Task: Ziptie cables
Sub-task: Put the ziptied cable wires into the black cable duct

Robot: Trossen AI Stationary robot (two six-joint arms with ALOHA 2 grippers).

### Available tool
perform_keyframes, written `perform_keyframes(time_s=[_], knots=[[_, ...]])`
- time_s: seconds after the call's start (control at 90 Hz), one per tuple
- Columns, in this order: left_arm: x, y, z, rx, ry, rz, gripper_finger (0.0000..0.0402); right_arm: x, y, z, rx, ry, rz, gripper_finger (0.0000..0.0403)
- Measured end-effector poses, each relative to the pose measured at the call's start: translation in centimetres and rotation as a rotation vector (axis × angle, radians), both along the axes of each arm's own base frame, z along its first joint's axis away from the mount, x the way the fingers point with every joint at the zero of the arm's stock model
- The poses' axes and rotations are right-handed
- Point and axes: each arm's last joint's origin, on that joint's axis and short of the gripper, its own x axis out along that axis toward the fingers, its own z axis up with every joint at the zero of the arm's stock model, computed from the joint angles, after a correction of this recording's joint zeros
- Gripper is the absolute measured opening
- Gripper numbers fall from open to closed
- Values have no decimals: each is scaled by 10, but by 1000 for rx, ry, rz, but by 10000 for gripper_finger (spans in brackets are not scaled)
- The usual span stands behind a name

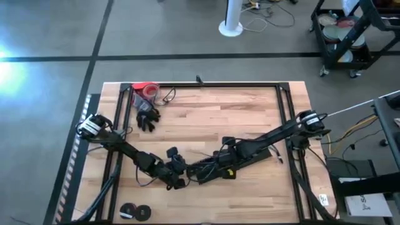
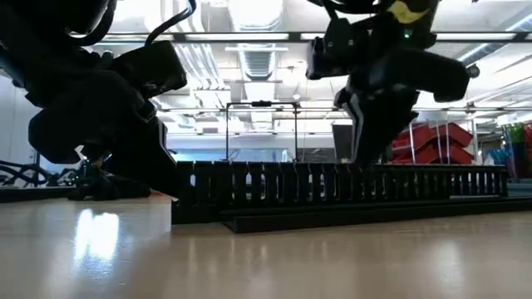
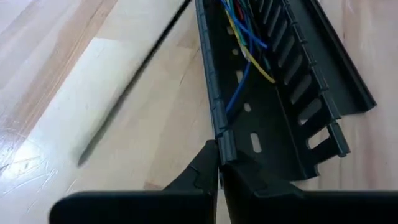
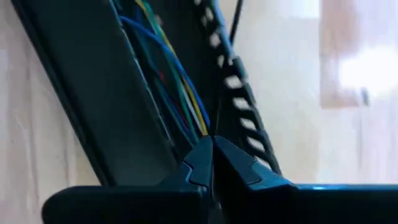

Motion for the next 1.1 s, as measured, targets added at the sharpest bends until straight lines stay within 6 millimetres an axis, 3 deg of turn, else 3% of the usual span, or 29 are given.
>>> perform_keyframes(time_s=[0.222, 0.556, 0.8, 0.956, 1.1], knots=[[0, 0, 0, 0, 0, 0, 0, 1, -1, 4, -3, -18, -1, 0], [0, 0, 0, 2, 2, -2, 0, 5, 3, 43, 6, -59, 16, 0], [-1, -1, 2, 15, 13, -37, 0, -2, 17, 76, -38, -195, 80, 0], [-2, -4, 2, 24, 36, -119, 0, -1, 33, 65, -36, -331, 232, 0], [-4, -5, 0, 29, 59, -190, 0, 2, 32, 42, -53, -375, 276, 2]])
